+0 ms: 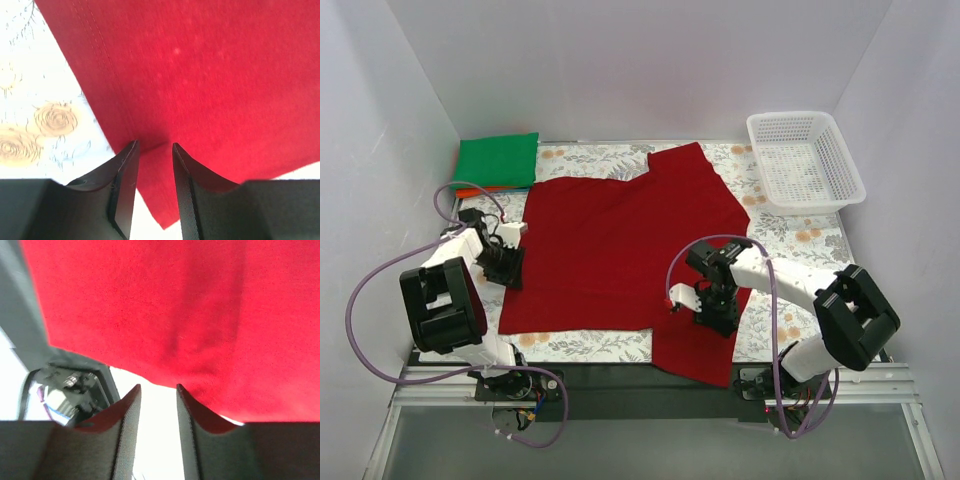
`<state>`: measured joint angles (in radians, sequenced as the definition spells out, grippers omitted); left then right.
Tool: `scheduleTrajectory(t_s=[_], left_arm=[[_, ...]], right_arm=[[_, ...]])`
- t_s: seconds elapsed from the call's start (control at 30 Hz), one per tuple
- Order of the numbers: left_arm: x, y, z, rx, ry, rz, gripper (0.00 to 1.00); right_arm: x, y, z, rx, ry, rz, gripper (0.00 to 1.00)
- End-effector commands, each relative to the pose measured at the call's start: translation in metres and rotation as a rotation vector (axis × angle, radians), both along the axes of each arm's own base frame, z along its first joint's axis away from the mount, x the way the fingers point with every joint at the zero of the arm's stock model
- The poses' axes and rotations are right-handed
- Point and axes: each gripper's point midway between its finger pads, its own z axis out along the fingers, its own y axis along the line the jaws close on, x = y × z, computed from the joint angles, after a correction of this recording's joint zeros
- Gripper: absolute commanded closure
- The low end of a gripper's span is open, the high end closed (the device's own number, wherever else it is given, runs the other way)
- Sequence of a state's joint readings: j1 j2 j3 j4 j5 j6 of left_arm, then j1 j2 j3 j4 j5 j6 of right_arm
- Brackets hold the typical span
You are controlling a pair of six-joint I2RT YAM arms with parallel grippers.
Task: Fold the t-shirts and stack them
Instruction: Flatten the tshirt out, then fold the tshirt
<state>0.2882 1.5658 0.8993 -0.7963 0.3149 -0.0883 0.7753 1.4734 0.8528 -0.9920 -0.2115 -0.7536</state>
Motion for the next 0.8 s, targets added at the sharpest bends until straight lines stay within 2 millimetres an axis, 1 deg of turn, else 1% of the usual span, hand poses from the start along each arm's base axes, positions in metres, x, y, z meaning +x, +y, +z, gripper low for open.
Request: scheduleTrajectory(t_s=[0.0, 0.03, 0.07, 0.1, 0.13, 0.17, 0.2, 0.3, 0.33, 0.4, 0.43, 0.47, 0.5, 0.53, 0.57, 0.6, 0.63, 0.67, 0.7, 0.73, 0.77], left_arm=[[0.015, -0.002, 0.036, -0.020, -0.075, -0.029, 0.67], [0.025, -0.005, 0.047, -0.043, -0.104, -0.015, 0.67], [0.031, -0.007, 0.052, -0.057, -0.118, -0.012, 0.66], [0.035, -0.016, 0.054, -0.090, -0.124, -0.023, 0.65], [0.040, -0.019, 0.058, -0.099, -0.138, -0.027, 0.64], [0.046, -0.021, 0.058, -0.104, -0.149, -0.012, 0.64], [0.048, -0.027, 0.057, -0.118, -0.150, -0.017, 0.62], [0.050, -0.033, 0.045, -0.144, -0.132, 0.002, 0.61], [0.050, -0.034, 0.040, -0.146, -0.120, 0.004, 0.61], [0.046, -0.034, 0.029, -0.143, -0.106, 0.015, 0.60], [0.044, -0.033, 0.025, -0.137, -0.102, 0.013, 0.60], [0.037, -0.033, 0.017, -0.129, -0.084, 0.012, 0.60], [0.033, -0.033, 0.013, -0.120, -0.078, 0.003, 0.60], [0.028, -0.031, 0.010, -0.107, -0.073, 0.000, 0.60], [0.017, -0.032, 0.003, -0.104, -0.047, -0.002, 0.60], [0.010, -0.033, 0.001, -0.102, -0.037, -0.011, 0.60], [0.003, -0.034, -0.001, -0.099, -0.025, -0.018, 0.60], [-0.002, -0.034, 0.000, -0.091, -0.026, -0.028, 0.61], [-0.018, -0.037, -0.008, -0.094, 0.006, -0.039, 0.61], [-0.025, -0.037, -0.011, -0.085, 0.019, -0.050, 0.61], [-0.034, -0.036, -0.015, -0.075, 0.033, -0.057, 0.62]], right_arm=[[0.020, 0.021, 0.044, 0.116, -0.003, -0.036, 0.58], [0.036, 0.016, 0.042, 0.111, -0.002, -0.097, 0.57], [0.055, 0.020, 0.047, 0.129, -0.026, -0.133, 0.57], [0.068, 0.018, 0.044, 0.127, -0.029, -0.181, 0.57], [0.084, 0.010, 0.034, 0.110, 0.005, -0.270, 0.57], [0.103, 0.013, 0.036, 0.133, -0.018, -0.323, 0.57], [0.115, 0.007, 0.027, 0.118, 0.004, -0.385, 0.57], [0.140, 0.003, 0.014, 0.096, -0.031, -0.433, 0.57], [0.142, -0.002, 0.005, 0.062, -0.029, -0.436, 0.57], [0.143, -0.004, -0.004, 0.041, -0.026, -0.438, 0.57], [0.141, -0.008, -0.011, 0.012, -0.022, -0.435, 0.57], [0.138, -0.013, -0.016, -0.006, -0.020, -0.429, 0.57], [0.131, -0.020, -0.024, -0.032, -0.011, -0.413, 0.57], [0.127, -0.030, -0.029, -0.068, -0.022, -0.402, 0.57], [0.123, -0.036, -0.033, -0.087, -0.022, -0.393, 0.57], [0.121, -0.043, -0.034, -0.100, -0.025, -0.391, 0.57], [0.109, -0.053, -0.040, -0.129, -0.008, -0.373, 0.57], [0.105, -0.058, -0.042, -0.139, -0.006, -0.367, 0.57], [0.100, -0.064, -0.041, -0.147, -0.006, -0.363, 0.56], [0.090, -0.074, -0.045, -0.173, 0.004, -0.340, 0.56], [0.086, -0.078, -0.046, -0.183, 0.006, -0.328, 0.57]])
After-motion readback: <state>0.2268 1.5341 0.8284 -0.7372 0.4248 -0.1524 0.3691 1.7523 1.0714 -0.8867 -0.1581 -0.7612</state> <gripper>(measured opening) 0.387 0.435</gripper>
